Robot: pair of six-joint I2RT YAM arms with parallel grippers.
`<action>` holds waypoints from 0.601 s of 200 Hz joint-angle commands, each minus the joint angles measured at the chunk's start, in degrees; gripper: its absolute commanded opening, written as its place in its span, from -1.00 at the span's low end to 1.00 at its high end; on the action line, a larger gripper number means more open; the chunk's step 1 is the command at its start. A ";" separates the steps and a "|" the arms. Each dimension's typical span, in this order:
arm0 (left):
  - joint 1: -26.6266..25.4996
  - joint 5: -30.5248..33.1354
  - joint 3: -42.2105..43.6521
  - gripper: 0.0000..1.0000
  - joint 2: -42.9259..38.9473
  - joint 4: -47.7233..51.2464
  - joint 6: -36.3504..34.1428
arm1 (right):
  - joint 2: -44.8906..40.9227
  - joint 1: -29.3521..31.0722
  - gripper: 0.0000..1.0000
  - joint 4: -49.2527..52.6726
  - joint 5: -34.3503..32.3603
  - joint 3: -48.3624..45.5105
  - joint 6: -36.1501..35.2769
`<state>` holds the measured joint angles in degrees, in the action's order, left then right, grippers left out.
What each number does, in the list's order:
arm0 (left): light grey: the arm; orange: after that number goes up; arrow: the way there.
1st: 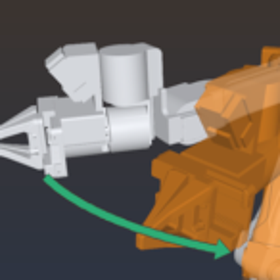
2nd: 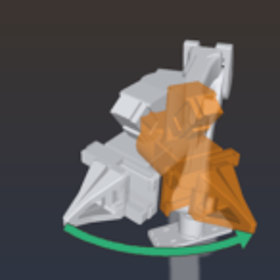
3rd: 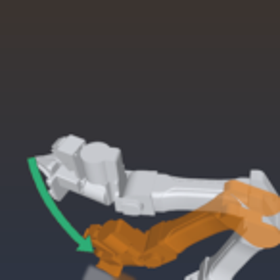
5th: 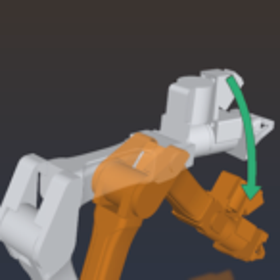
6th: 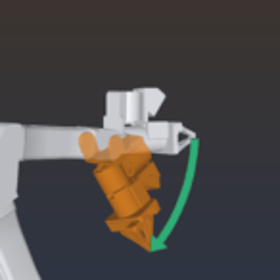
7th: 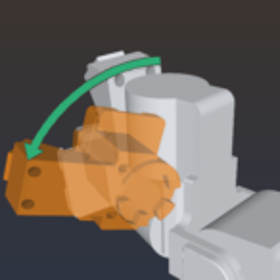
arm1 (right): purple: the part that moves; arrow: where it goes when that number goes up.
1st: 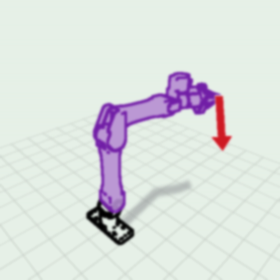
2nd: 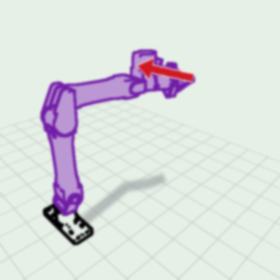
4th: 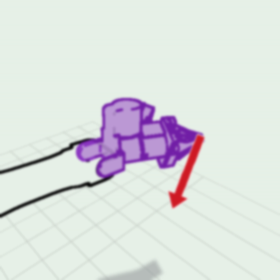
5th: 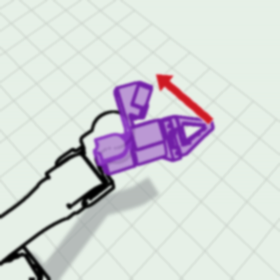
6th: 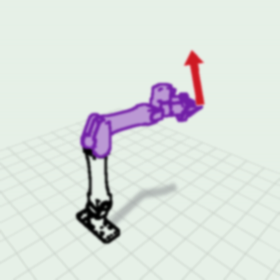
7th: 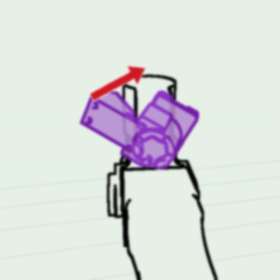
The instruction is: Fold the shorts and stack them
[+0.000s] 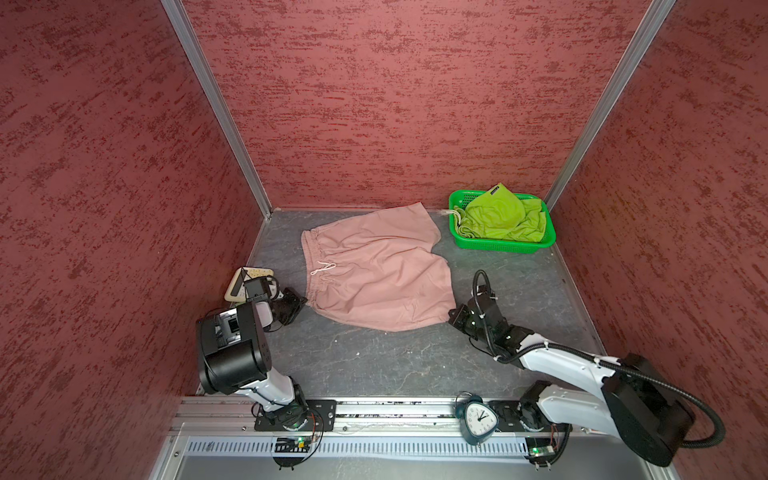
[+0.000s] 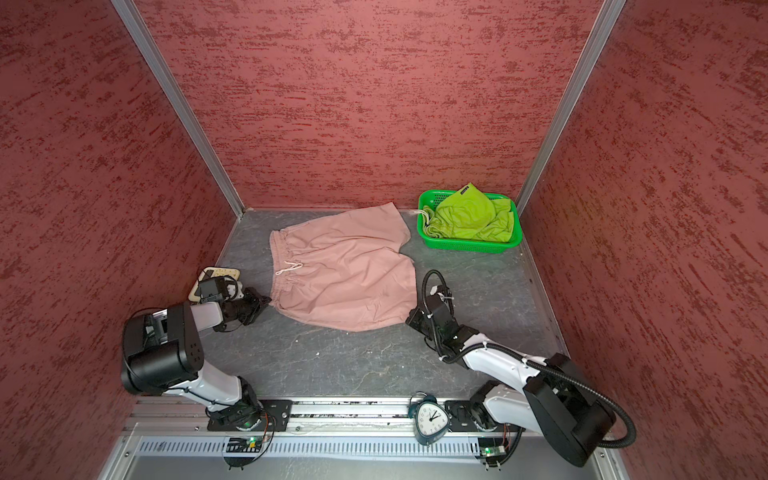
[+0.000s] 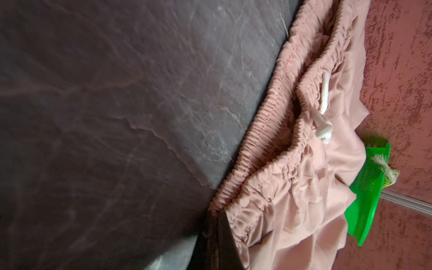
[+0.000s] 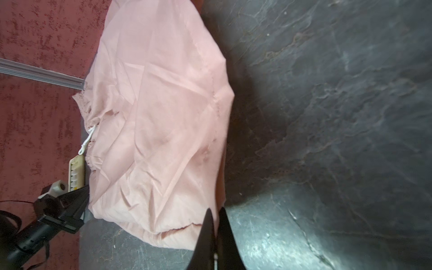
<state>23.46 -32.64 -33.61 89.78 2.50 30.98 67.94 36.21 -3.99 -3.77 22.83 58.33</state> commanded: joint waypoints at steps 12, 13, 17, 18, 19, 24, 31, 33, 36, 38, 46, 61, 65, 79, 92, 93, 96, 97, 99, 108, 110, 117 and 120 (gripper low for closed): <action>-1.64 2.20 -1.69 -1.00 -5.25 8.11 -4.65 | -1.51 0.17 -1.00 9.70 -5.45 6.26 -7.83; -1.70 2.31 -1.66 -1.00 -5.55 8.38 -4.72 | -1.59 0.18 -1.00 9.92 -5.59 6.44 -8.03; -1.87 2.51 -1.86 -1.00 -6.74 9.57 -5.01 | -1.94 0.18 -1.00 10.98 -6.11 7.06 -8.81; -1.90 2.55 -1.88 -1.00 -7.04 9.91 -5.08 | -2.02 0.18 -1.00 11.26 -6.27 7.23 -9.05; -1.92 2.65 -1.94 -1.00 -7.36 10.25 -5.11 | -2.16 0.18 -1.00 11.41 -6.43 7.41 -9.21; -2.06 2.77 -2.24 -1.00 -8.97 11.57 -5.35 | -2.77 0.18 -1.00 12.87 -7.22 8.22 -10.07; -2.19 3.02 -2.61 -1.00 -11.37 14.03 -5.49 | -3.77 0.18 -1.00 14.47 -8.20 9.18 -11.22; -2.19 3.13 -2.72 -1.00 -12.08 14.70 -5.45 | -4.07 0.18 -1.00 14.87 -8.36 9.45 -11.52; -2.19 3.19 -2.88 -1.00 -13.16 15.67 -5.44 | -4.58 0.18 -1.00 15.49 -8.72 9.84 -12.08; -2.19 3.18 -2.98 -1.00 -13.96 16.32 -5.48 | -4.88 0.18 -1.00 15.96 -9.02 10.14 -12.40; -2.28 3.44 -3.58 -1.00 -17.05 18.97 -5.43 | -6.35 0.18 -1.00 18.08 -10.10 11.32 -13.35; -2.28 4.22 -5.04 -1.00 -23.02 23.94 -5.47 | -9.14 0.18 -1.00 21.82 -11.28 13.69 -15.19; -2.31 4.36 -5.54 -1.00 -24.47 25.18 -5.44 | -9.97 0.16 -1.00 22.88 -11.64 14.31 -15.57; -2.33 4.67 -7.54 -1.00 -28.80 29.69 -5.70 | -12.62 0.25 -1.00 26.48 -12.10 16.47 -16.78; -2.37 4.00 -9.40 -1.00 -31.98 33.72 -6.07 | -15.03 0.27 -1.00 29.80 -12.29 18.21 -17.59; -2.37 3.91 -9.52 -1.00 -32.09 34.02 -6.09 | -15.16 0.31 -1.00 30.08 -12.30 18.35 -17.65; -2.37 3.70 -9.95 -1.00 -32.80 35.07 -6.23 | -15.88 0.35 -1.00 30.84 -12.43 18.83 -17.71; -2.37 3.58 -10.10 -1.00 -32.99 35.40 -6.26 | -16.07 0.35 -1.00 30.84 -12.59 18.92 -17.72; -2.37 3.36 -10.39 -1.00 -33.35 36.02 -6.41 | -16.50 0.36 -1.00 31.31 -12.76 19.23 -17.81; -2.30 3.06 -11.63 -1.00 -34.96 38.92 -6.94 | -18.19 0.62 -1.00 33.43 -13.48 20.60 -18.22; -2.29 3.05 -11.83 -1.00 -35.36 39.54 -7.09 | -18.61 0.73 -1.00 33.89 -13.88 20.88 -18.28; -2.28 2.58 -12.57 -1.00 -36.72 41.45 -7.44 | -20.12 1.13 -1.00 35.35 -15.21 21.65 -18.38; -2.28 2.47 -12.88 -1.00 -37.32 42.17 -7.63 | -20.68 1.27 -1.00 35.86 -15.62 22.10 -18.54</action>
<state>21.30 -29.58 -44.05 55.99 33.78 25.82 51.40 36.49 23.24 -13.89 41.43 42.15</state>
